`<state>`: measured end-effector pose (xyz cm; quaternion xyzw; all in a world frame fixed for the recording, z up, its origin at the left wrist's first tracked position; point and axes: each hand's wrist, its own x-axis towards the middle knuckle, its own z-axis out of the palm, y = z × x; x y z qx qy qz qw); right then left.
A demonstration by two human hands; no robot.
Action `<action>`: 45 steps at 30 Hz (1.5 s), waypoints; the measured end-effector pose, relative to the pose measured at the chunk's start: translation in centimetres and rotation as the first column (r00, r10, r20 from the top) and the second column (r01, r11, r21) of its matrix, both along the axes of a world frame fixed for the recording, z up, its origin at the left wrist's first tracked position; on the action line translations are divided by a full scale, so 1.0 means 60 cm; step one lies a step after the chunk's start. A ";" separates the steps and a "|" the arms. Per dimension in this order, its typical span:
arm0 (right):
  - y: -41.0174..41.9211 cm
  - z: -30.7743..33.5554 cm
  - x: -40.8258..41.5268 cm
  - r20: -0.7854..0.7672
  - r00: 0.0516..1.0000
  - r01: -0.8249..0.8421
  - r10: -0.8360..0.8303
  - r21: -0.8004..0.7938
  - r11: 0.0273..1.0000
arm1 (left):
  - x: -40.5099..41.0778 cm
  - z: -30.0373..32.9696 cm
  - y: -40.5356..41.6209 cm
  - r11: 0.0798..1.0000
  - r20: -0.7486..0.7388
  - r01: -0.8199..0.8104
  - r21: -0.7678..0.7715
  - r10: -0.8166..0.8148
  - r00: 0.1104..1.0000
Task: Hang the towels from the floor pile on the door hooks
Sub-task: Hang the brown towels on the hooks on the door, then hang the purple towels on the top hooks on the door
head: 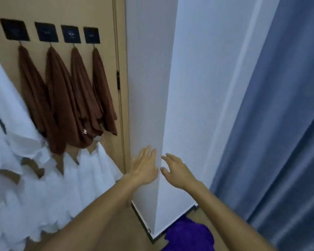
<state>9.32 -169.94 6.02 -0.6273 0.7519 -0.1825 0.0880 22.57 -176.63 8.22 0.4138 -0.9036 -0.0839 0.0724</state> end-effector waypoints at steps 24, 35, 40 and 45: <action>0.253 -0.586 -0.378 0.221 0.724 0.291 -0.654 0.761 0.580 | -0.383 -0.588 0.119 0.808 0.378 0.094 0.581 -0.371 0.848; 0.219 -1.021 -0.414 0.320 0.668 0.093 -0.672 0.859 0.503 | -0.421 -0.998 0.154 0.712 0.437 -0.080 0.697 -0.333 0.835; 0.213 -1.230 -0.430 0.308 0.715 0.049 -0.628 0.874 0.484 | -0.429 -1.187 0.167 0.677 0.399 -0.081 0.732 -0.328 0.856; 0.192 -1.419 -0.439 0.293 0.701 0.047 -0.650 0.891 0.452 | -0.417 -1.344 0.160 0.671 0.436 -0.121 0.732 -0.324 0.839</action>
